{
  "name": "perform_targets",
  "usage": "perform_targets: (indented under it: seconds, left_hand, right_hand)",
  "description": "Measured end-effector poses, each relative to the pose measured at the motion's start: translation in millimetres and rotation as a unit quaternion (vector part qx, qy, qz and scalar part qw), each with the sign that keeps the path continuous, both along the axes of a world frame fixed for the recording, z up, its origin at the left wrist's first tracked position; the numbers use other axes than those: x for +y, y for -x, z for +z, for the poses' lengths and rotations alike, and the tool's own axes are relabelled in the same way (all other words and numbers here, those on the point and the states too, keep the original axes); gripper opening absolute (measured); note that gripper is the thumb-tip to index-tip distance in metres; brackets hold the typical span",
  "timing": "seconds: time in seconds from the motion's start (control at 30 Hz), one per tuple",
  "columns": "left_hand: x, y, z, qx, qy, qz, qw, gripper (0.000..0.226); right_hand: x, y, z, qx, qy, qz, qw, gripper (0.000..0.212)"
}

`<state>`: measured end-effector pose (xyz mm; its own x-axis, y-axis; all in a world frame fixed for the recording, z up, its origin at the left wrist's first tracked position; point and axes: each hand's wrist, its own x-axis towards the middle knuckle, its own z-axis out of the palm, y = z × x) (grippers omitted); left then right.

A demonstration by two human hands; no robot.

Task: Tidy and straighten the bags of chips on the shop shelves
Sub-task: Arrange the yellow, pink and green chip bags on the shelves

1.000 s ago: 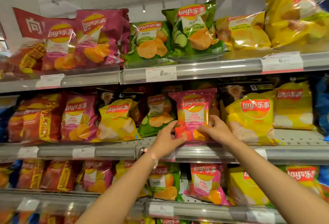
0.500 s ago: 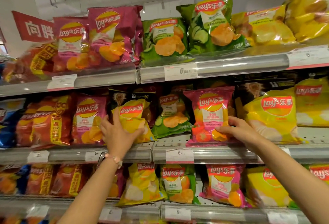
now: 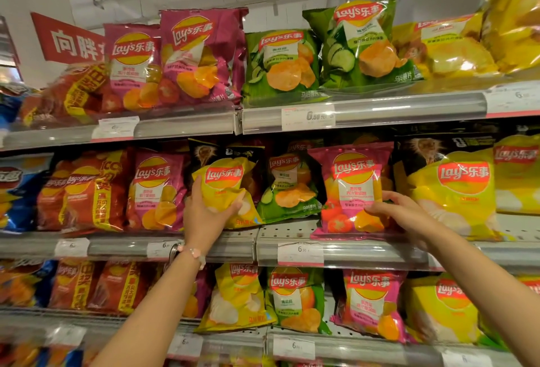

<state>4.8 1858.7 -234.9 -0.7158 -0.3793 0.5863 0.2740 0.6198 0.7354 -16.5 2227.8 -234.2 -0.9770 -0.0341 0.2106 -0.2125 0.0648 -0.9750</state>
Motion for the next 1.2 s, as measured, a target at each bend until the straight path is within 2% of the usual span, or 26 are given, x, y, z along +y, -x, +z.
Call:
perform_targets:
  seconds: [0.2,0.4,0.6,0.73,0.93,1.2]
  left_hand:
    - [-3,-12,16,0.038,-0.026,-0.022,0.999,0.102]
    - [-26,-47,31,0.003,-0.003,0.004,1.0,0.11]
    - [-51,-76,33,0.01,-0.02,0.039,0.999,0.109]
    - [-66,-89,29,0.021,-0.049,0.056,0.997,0.112]
    - [-79,-103,19,0.024,-0.097,0.043,0.994,0.115]
    - [-87,-114,17,0.027,-0.121,0.023,0.992,0.114]
  right_hand:
    - [0,-5,-1,0.051,0.016,-0.012,0.999,0.016]
    - [-9,-3,9,0.069,0.045,-0.004,0.997,0.014]
    - [-49,-12,22,0.073,0.033,0.052,0.995,0.025]
    - [-88,-17,27,0.088,0.007,0.046,0.995,0.02]
    - [-156,-14,32,0.066,0.01,0.012,0.998,0.04]
    - [-208,-13,18,-0.01,0.034,0.027,0.999,0.061]
